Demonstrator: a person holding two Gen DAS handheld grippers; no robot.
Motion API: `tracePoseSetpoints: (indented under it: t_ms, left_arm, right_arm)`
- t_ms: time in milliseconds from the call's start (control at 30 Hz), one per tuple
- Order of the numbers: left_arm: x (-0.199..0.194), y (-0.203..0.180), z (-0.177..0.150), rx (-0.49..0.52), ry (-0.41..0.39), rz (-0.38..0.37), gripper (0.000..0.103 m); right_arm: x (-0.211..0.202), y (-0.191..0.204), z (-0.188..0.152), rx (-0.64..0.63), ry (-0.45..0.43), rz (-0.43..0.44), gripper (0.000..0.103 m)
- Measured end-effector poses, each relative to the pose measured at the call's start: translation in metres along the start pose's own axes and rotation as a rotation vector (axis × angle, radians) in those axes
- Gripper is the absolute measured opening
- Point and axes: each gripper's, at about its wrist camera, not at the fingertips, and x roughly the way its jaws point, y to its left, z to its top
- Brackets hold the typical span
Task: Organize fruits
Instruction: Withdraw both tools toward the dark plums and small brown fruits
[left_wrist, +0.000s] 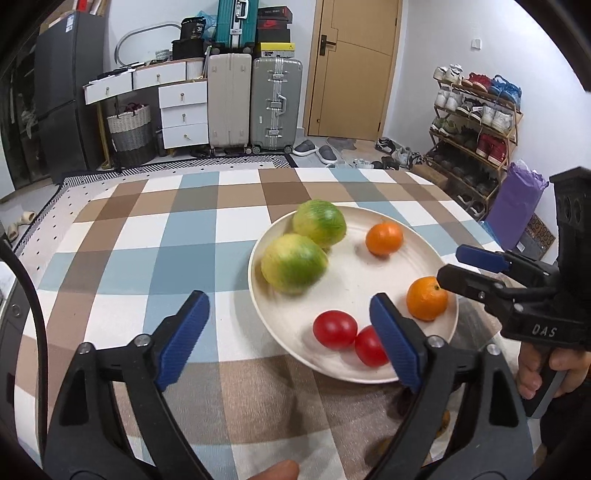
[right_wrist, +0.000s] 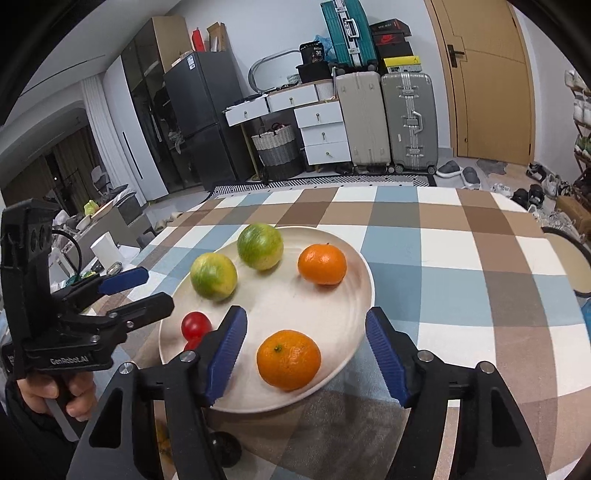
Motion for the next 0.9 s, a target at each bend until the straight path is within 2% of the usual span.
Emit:
tracePoseSetpoints:
  t_ms: [67, 100, 300, 900]
  left_arm:
    - [-0.006, -0.001, -0.002, 0.001, -0.008, 0.006, 0.096]
    - [-0.010, -0.002, -0.005, -0.001, -0.013, 0.010, 0.103]
    - [-0.029, -0.007, -0.024, 0.001, -0.026, 0.003, 0.102]
    - [-0.063, -0.022, -0.064, -0.004, -0.005, -0.012, 0.102]
  right_arm:
    - [-0.004, 0.001, -0.003, 0.002, -0.010, 0.004, 0.081]
    - [-0.005, 0.001, -0.004, 0.004, -0.014, 0.005, 0.087]
    - [-0.017, 0.006, -0.011, 0.014, -0.032, -0.027, 0.102]
    - [-0.037, 0.022, -0.041, -0.018, 0.047, -0.033, 0.103]
